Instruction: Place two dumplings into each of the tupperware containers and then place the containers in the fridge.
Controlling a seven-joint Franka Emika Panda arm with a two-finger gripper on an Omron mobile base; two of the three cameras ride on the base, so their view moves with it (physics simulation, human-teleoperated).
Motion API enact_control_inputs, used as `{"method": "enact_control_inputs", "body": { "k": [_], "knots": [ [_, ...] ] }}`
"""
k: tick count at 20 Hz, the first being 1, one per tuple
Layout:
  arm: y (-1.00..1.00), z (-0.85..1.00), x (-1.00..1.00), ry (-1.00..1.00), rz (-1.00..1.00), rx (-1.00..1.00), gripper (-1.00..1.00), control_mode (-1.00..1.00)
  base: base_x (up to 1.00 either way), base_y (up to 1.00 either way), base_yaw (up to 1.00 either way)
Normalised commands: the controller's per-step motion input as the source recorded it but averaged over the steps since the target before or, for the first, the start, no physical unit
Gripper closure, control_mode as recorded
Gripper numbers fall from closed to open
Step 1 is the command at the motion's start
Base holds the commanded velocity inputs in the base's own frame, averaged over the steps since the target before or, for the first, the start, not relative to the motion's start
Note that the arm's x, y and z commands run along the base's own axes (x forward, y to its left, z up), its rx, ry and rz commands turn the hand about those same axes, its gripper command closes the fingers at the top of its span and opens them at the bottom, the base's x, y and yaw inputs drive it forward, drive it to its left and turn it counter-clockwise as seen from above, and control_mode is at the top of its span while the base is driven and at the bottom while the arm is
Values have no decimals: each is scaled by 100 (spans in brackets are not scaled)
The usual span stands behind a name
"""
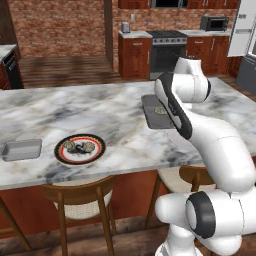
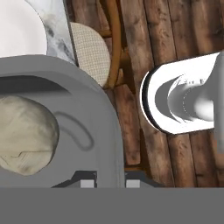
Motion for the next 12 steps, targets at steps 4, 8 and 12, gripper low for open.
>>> {"method": "enact_control_inputs", "body": {
  "k": [4, 8, 12],
  "knots": [
    [0, 2, -82, -1, 0, 0, 100, -100, 0, 0, 0],
    [0, 7, -81, -1, 0, 0, 100, -100, 0, 0, 0],
    [0, 15, -62, 0, 0, 0, 100, -100, 0, 0, 0]
  ]
}}
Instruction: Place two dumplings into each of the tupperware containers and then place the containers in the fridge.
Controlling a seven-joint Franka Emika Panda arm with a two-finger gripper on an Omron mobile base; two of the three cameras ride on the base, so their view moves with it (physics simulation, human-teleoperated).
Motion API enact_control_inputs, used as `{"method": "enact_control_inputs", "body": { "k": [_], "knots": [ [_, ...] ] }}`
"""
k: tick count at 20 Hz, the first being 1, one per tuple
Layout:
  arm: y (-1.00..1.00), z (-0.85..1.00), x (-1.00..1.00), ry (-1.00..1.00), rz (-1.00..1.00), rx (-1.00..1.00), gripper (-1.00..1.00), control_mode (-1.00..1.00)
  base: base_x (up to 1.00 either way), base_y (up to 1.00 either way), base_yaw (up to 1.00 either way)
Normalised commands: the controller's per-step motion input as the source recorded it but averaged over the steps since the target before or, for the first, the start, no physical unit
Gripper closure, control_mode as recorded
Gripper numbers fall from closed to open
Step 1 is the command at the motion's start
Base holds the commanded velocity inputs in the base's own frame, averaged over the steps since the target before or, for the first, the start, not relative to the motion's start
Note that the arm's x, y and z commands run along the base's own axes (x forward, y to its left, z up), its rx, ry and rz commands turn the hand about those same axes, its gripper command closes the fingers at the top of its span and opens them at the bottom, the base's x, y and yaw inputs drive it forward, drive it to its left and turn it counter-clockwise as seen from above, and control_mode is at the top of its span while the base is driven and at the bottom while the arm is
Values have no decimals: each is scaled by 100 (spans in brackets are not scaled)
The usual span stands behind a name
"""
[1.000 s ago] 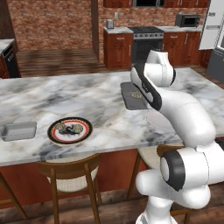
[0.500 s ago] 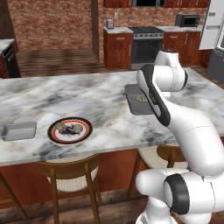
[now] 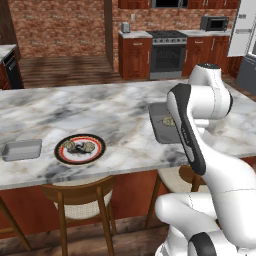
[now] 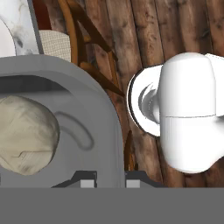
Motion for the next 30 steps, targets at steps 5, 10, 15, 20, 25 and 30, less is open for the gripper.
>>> {"method": "enact_control_inputs", "body": {
  "k": [5, 10, 15, 20, 25, 30],
  "knots": [
    [0, 7, -49, 0, 0, 0, 100, -100, 0, 0, 0],
    [0, 0, -28, 0, 0, 0, 100, -100, 0, 0, 0],
    [0, 2, -3, 0, 4, 0, 100, -100, 0, 0, 0],
    [0, 6, -25, 0, 5, 0, 100, -100, 0, 0, 0],
    [9, 16, -23, 0, 0, -2, 100, -100, 0, 0, 0],
    [5, 0, -2, 0, 0, 0, 100, -100, 0, 0, 0]
  ]
}}
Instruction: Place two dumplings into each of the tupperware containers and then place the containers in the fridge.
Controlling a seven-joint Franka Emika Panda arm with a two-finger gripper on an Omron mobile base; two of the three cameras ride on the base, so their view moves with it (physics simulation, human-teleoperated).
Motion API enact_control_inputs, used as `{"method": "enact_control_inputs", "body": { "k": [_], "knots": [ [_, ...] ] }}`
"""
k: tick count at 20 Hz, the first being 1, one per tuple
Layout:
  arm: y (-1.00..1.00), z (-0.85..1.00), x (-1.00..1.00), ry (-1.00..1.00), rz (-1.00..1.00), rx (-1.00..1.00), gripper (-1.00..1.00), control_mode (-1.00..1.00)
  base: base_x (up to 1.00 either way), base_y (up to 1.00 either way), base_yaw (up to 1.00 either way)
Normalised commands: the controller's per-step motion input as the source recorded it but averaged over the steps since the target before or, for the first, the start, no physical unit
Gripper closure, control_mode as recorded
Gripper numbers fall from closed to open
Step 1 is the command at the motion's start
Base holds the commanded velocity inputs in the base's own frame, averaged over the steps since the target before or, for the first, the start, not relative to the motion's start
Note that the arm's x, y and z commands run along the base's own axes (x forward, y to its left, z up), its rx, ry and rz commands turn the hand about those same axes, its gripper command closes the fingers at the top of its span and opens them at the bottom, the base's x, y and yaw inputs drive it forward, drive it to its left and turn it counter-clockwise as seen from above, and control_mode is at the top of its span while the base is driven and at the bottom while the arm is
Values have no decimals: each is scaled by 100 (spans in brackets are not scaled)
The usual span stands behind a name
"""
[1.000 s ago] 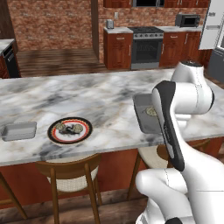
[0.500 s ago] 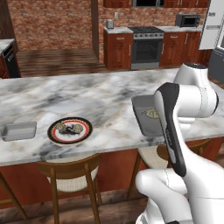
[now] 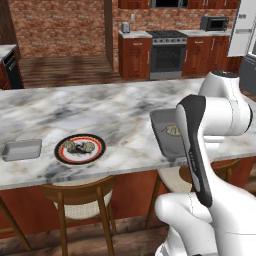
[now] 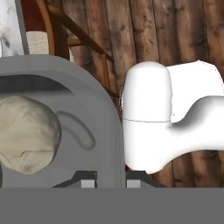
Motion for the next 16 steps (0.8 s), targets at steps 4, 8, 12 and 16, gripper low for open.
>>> {"method": "enact_control_inputs", "body": {
  "k": [4, 8, 12, 16],
  "knots": [
    [0, 0, -5, 0, 0, 0, 100, 100, -69, -24, -4],
    [0, 0, 0, 0, 0, 0, 100, 100, -100, -100, -33],
    [0, 0, 0, 0, 0, 0, 100, 100, -39, -100, -23],
    [0, 0, 0, 0, 0, 0, 100, 100, 1, -100, -13]
  ]
}}
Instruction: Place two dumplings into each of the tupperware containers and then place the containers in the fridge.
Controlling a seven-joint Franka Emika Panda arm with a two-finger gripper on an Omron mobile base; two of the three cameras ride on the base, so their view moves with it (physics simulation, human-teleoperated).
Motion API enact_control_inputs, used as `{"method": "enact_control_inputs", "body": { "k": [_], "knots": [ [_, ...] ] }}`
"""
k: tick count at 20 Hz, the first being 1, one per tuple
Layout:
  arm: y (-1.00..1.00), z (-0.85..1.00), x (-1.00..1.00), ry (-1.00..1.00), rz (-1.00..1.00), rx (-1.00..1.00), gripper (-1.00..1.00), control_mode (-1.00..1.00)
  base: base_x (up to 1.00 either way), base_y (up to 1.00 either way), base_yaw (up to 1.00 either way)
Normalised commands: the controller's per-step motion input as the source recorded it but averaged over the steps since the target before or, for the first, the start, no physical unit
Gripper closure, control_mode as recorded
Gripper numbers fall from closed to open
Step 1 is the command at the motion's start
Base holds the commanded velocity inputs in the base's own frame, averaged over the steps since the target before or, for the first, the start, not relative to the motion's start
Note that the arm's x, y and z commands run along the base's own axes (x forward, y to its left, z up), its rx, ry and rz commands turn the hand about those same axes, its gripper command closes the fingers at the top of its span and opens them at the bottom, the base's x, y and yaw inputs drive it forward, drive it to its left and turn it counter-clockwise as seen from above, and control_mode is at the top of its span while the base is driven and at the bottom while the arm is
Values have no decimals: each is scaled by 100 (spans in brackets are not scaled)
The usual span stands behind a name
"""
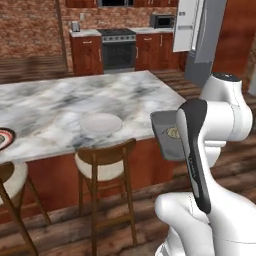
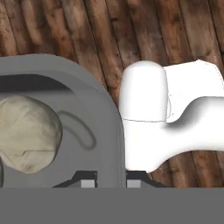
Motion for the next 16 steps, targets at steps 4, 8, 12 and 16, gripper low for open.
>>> {"method": "enact_control_inputs", "body": {
  "k": [4, 8, 12, 16],
  "knots": [
    [0, 0, 0, 0, 0, 0, 100, 100, 13, -100, -5],
    [0, 0, 0, 0, 0, 0, 100, 100, 11, -100, -2],
    [0, 0, 0, 0, 0, 0, 100, 100, 10, -100, -2],
    [0, 0, 0, 0, 0, 0, 100, 100, 16, -100, -2]
  ]
}}
